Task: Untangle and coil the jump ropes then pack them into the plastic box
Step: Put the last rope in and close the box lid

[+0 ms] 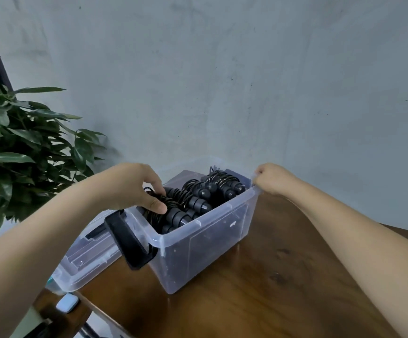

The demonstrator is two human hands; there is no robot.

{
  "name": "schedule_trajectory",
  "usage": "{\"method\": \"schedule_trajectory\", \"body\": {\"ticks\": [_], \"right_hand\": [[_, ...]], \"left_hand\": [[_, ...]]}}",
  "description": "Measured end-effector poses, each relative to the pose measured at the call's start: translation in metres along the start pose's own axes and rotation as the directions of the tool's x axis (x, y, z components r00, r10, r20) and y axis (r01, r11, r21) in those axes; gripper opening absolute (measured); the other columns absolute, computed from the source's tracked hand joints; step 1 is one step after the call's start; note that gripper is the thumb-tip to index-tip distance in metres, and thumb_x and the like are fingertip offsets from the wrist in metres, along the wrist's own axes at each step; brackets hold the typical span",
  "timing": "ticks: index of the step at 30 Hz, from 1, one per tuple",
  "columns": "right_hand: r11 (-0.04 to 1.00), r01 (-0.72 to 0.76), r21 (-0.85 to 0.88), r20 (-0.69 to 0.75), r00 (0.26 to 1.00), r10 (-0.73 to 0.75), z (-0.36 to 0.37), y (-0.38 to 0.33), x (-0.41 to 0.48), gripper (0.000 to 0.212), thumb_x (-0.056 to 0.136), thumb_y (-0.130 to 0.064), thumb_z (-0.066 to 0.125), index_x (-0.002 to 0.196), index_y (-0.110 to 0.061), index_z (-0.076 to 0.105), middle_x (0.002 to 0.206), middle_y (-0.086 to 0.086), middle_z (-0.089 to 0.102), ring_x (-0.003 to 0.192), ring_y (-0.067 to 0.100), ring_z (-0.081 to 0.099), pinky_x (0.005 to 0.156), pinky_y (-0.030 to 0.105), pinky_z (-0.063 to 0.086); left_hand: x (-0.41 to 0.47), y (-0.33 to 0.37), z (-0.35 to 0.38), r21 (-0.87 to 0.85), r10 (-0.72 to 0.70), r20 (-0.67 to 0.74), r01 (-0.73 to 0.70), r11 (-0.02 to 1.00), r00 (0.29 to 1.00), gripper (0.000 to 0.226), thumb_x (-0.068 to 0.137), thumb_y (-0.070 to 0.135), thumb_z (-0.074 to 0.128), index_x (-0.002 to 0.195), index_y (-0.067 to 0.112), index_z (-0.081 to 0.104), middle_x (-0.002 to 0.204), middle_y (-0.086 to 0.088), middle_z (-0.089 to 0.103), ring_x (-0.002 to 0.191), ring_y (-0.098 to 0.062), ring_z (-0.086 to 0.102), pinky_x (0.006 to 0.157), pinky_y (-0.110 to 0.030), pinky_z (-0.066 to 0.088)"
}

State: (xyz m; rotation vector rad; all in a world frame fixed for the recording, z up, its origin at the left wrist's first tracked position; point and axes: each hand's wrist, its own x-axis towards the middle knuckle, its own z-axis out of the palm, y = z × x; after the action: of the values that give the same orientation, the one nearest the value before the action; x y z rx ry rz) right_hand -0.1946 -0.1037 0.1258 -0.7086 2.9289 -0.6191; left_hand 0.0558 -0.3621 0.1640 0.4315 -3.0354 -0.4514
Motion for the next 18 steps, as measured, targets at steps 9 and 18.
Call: {"method": "schedule_trajectory", "body": {"ticks": [9, 18], "right_hand": [[0.999, -0.022, 0.045, 0.007, 1.0, 0.022, -0.03, 0.073, -0.07, 0.051, 0.101, -0.019, 0.048, 0.152, -0.018, 0.047, 0.144, 0.018, 0.052, 0.117, 0.034, 0.06, 0.08, 0.033, 0.043], [0.977, -0.059, -0.206, -0.107, 0.994, 0.037, -0.049, 0.089, -0.102, 0.066, 0.109, -0.039, 0.037, 0.171, -0.032, 0.014, 0.18, 0.008, 0.001, 0.163, 0.032, 0.01, 0.129, 0.046, 0.01]], "left_hand": [[0.096, 0.039, 0.035, 0.117, 0.171, -0.13, -0.156, 0.981, 0.977, 0.043, 0.098, 0.026, 0.074, 0.137, 0.044, 0.067, 0.126, 0.013, 0.064, 0.113, -0.014, 0.059, 0.088, -0.029, 0.041], [0.146, 0.115, 0.054, 0.04, 0.299, -0.075, -0.297, 0.954, 0.951, 0.047, 0.098, 0.013, 0.07, 0.136, 0.041, 0.069, 0.128, 0.005, 0.074, 0.117, -0.015, 0.065, 0.099, -0.029, 0.049]]}}
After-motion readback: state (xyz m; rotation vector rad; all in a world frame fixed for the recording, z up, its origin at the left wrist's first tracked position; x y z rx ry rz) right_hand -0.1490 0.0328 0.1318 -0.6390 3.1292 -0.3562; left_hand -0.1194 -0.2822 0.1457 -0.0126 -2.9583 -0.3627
